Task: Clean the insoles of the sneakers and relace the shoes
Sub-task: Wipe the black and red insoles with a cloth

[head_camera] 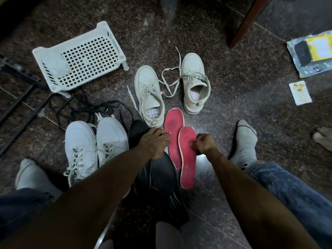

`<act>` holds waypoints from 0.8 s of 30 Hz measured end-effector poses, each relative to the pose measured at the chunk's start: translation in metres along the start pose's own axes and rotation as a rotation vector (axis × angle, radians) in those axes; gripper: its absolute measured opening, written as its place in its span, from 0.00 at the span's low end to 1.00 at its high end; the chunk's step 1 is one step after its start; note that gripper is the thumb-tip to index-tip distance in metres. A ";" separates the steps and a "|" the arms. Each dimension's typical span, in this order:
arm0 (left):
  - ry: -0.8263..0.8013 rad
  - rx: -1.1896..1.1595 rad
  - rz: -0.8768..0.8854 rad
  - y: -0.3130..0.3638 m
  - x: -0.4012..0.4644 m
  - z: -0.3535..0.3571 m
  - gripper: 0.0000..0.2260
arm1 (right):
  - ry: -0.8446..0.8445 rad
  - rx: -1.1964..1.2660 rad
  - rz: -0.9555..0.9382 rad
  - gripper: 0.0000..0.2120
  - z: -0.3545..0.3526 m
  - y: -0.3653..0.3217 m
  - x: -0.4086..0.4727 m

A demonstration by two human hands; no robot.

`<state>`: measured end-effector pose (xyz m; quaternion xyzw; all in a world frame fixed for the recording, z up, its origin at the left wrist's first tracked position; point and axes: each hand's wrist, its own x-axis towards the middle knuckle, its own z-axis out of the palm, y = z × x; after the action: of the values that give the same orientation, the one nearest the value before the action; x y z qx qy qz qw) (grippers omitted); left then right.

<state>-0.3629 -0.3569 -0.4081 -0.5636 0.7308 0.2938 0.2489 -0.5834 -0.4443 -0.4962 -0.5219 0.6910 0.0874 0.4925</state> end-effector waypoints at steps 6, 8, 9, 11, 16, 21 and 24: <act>-0.027 -0.002 0.000 0.000 0.001 0.000 0.25 | 0.246 -0.078 -0.027 0.04 -0.051 -0.038 -0.029; 0.000 -0.012 0.004 0.001 0.001 -0.001 0.24 | 0.211 -0.270 -0.052 0.14 -0.054 -0.045 -0.041; 0.033 -0.029 0.010 0.002 0.000 -0.002 0.23 | 0.226 -0.365 -0.084 0.16 -0.053 -0.048 -0.047; 0.118 -0.124 0.026 0.002 -0.005 -0.004 0.21 | 0.259 -0.459 -0.175 0.14 -0.044 -0.058 -0.063; 0.334 -0.417 0.003 -0.016 -0.044 -0.026 0.18 | 0.258 -0.454 -0.500 0.08 -0.012 -0.099 -0.091; 0.808 -0.528 -0.235 -0.077 -0.090 -0.035 0.16 | 0.333 -0.321 -0.781 0.12 0.010 -0.194 -0.111; 0.841 -0.655 -0.522 -0.127 -0.115 -0.035 0.17 | 0.220 -0.488 -0.885 0.08 0.026 -0.254 -0.109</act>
<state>-0.2132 -0.3281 -0.3218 -0.8402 0.4752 0.1845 -0.1850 -0.3660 -0.4703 -0.3252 -0.8700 0.4111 -0.0262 0.2708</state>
